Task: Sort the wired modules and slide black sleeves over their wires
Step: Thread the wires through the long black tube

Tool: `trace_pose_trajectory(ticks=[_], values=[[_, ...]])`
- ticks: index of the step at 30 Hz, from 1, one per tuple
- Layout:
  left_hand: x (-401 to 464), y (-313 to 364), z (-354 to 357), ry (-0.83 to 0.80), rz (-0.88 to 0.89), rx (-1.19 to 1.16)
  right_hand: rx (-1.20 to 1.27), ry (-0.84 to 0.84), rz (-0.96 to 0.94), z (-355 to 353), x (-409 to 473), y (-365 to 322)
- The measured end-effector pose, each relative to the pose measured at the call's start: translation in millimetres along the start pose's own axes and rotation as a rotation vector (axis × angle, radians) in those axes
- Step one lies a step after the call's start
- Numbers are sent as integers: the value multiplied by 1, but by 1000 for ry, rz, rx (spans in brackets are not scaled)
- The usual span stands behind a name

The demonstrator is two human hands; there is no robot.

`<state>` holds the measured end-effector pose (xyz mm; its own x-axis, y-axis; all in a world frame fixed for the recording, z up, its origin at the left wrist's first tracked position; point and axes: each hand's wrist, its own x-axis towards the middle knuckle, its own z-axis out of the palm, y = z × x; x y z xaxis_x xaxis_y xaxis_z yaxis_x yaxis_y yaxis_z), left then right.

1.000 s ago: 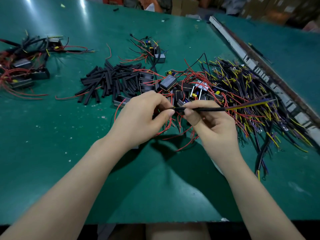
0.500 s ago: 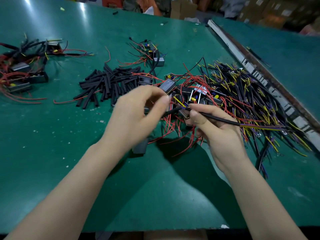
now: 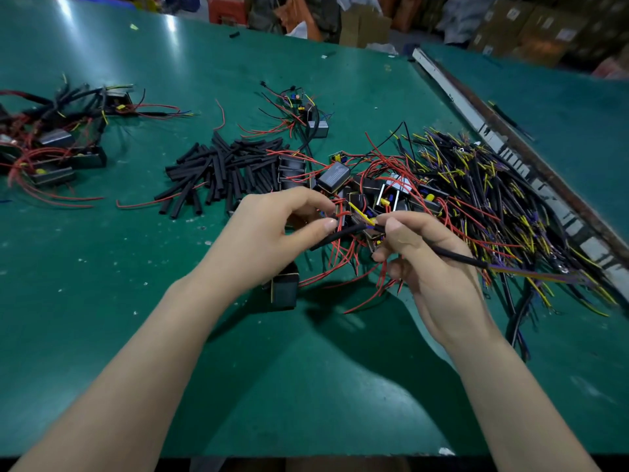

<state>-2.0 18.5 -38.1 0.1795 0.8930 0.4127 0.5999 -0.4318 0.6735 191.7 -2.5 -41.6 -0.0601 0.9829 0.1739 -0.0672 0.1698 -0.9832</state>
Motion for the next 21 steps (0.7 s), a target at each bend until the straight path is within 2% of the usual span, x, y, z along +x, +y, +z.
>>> trace_pose_trajectory(ticks=[8,14,18,21], values=[[0,2,2,-47,62,-7,98,-28,13,-1,2,1],[-1,2,2,-104,1,-86,179,-36,57,-1,3,4],[-1,2,2,-115,21,-64,111,-40,89,1,3,7],[-1,4,3,-138,28,-54,34,15,29,2,4,10]])
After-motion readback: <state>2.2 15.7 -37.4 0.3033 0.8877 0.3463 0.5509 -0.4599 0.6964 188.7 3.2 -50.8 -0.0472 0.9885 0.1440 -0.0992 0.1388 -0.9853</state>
